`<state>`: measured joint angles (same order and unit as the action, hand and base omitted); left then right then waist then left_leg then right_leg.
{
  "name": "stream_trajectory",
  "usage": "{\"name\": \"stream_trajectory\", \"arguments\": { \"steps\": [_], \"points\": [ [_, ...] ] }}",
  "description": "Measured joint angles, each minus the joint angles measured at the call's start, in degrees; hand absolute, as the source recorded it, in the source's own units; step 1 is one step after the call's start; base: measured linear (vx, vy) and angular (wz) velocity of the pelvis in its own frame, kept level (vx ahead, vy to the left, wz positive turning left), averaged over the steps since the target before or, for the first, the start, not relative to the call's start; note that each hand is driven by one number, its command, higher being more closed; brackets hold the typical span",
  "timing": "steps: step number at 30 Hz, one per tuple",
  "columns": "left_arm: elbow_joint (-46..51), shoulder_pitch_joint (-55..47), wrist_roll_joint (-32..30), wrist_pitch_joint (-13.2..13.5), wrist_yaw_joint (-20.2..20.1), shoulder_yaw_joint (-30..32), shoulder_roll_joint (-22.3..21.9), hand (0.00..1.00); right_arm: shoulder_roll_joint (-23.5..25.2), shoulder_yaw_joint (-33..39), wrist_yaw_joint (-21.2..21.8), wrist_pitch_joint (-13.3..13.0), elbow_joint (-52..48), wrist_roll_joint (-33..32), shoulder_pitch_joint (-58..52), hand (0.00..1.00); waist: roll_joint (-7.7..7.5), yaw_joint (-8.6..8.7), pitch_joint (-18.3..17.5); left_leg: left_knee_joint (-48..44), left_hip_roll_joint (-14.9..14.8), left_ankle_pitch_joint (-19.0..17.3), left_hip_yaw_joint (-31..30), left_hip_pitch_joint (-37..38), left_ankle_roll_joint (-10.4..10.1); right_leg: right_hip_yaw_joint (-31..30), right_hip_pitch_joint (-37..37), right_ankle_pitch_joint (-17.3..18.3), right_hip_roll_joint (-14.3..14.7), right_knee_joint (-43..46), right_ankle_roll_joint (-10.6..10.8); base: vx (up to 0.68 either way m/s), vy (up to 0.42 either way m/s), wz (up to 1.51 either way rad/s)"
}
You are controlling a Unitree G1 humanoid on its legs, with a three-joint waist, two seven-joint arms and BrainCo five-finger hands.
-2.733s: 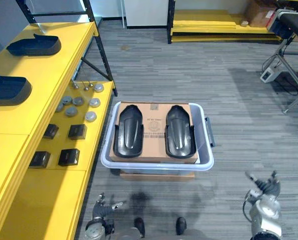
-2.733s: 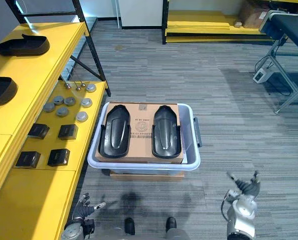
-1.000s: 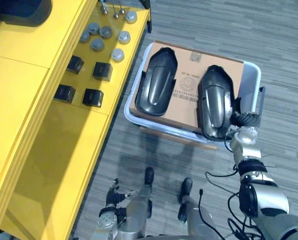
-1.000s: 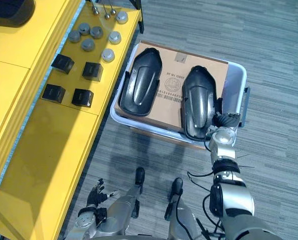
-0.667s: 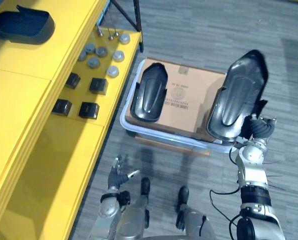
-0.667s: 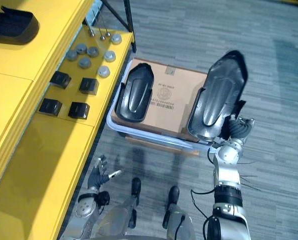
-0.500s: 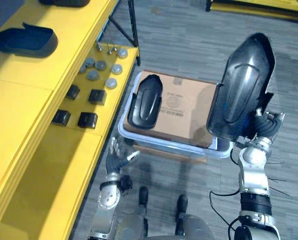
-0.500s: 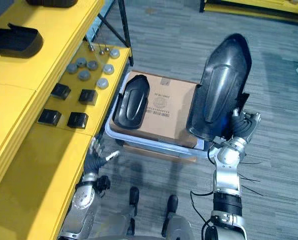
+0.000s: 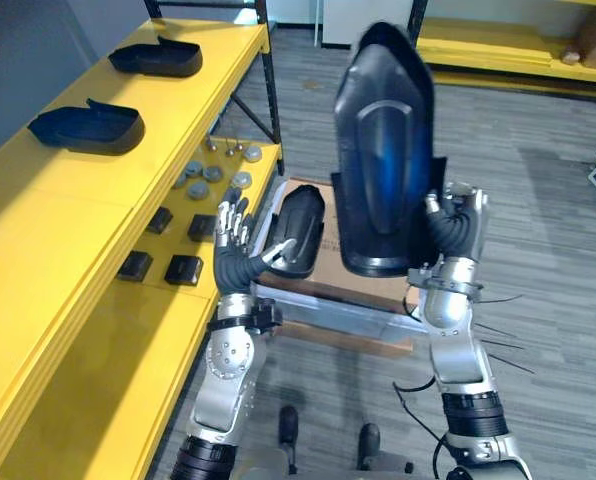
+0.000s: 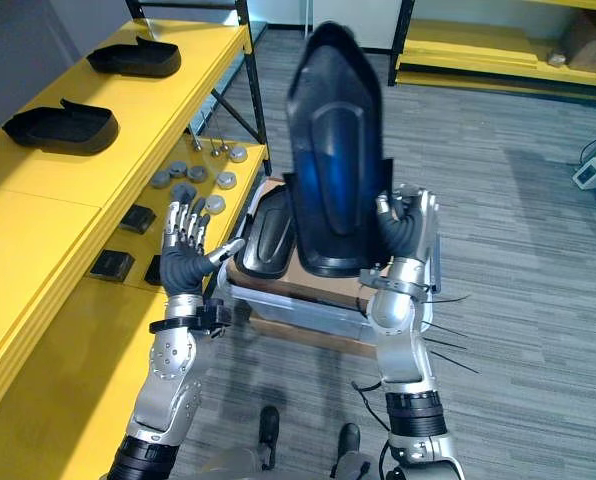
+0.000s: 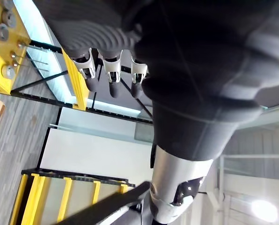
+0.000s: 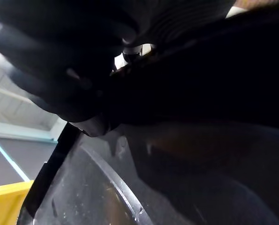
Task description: Walk over and take plastic housings, then place them on the shelf
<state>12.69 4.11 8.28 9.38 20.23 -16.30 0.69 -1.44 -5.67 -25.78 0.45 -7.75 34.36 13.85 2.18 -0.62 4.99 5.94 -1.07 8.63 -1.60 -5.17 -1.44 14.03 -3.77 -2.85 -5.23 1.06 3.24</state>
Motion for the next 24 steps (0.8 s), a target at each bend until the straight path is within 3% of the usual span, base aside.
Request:
{"name": "stream_trajectory", "arguments": {
  "steps": [10,11,13,14,19,24],
  "points": [
    [-9.27,5.71,1.31,-2.88,2.08,-3.44,0.18,0.0,0.49,-8.37,0.87,-0.6,-0.29,-0.19,-0.74,1.0,-0.11,0.07,-1.49,0.01,-0.01,0.05,0.32,0.45,0.07,-0.29,0.56,-0.78,0.08,-0.74,-0.44,0.0,0.0,0.0],
    [-9.44,5.74,1.33,-2.9,2.34,-3.54,0.23,1.0,0.4,-8.49,0.84,-0.6,-0.29,-0.19,-0.75,1.0,-0.12,0.08,-1.62,0.01,-0.01,0.03,0.35,0.45,0.03,-0.31,0.64,-0.89,0.1,-0.94,-0.42,0.0,0.0,0.0],
    [-9.55,5.81,2.24,-2.9,2.45,-3.74,0.39,1.0,0.27,-8.67,0.8,-0.59,-0.28,-0.19,-0.77,1.0,-0.11,0.08,-1.99,0.01,-0.01,0.01,0.44,0.36,0.0,-0.36,0.67,-1.03,0.11,-1.27,-0.45,0.0,0.0,0.0],
    [-10.45,6.23,2.5,-2.87,2.5,-3.94,0.69,1.0,-0.11,-8.87,0.72,-0.59,-0.28,-0.2,-0.81,0.0,-0.12,0.07,-2.3,0.01,-0.02,0.0,0.45,0.35,0.0,-0.37,0.67,-1.04,0.11,-1.3,-0.45,0.0,0.0,0.0],
    [-13.58,6.39,4.65,-3.3,2.61,-4.31,2.23,1.0,-2.29,-11.49,1.0,-1.22,-0.28,-2.05,-0.85,0.0,-0.16,0.32,-3.73,0.01,-0.06,0.0,0.48,0.33,-0.01,-0.41,0.67,-1.09,0.11,-1.42,-0.51,0.0,0.0,0.0],
    [-13.88,6.38,3.19,-4.81,3.0,-4.12,3.38,1.0,-3.88,-13.11,2.59,-4.97,-0.38,-9.35,-0.84,0.0,-0.75,0.38,-4.29,0.01,-0.14,0.0,0.46,0.39,-0.01,-0.42,0.76,-1.12,0.14,-1.41,-0.56,0.0,0.0,0.0]
  ]
}}
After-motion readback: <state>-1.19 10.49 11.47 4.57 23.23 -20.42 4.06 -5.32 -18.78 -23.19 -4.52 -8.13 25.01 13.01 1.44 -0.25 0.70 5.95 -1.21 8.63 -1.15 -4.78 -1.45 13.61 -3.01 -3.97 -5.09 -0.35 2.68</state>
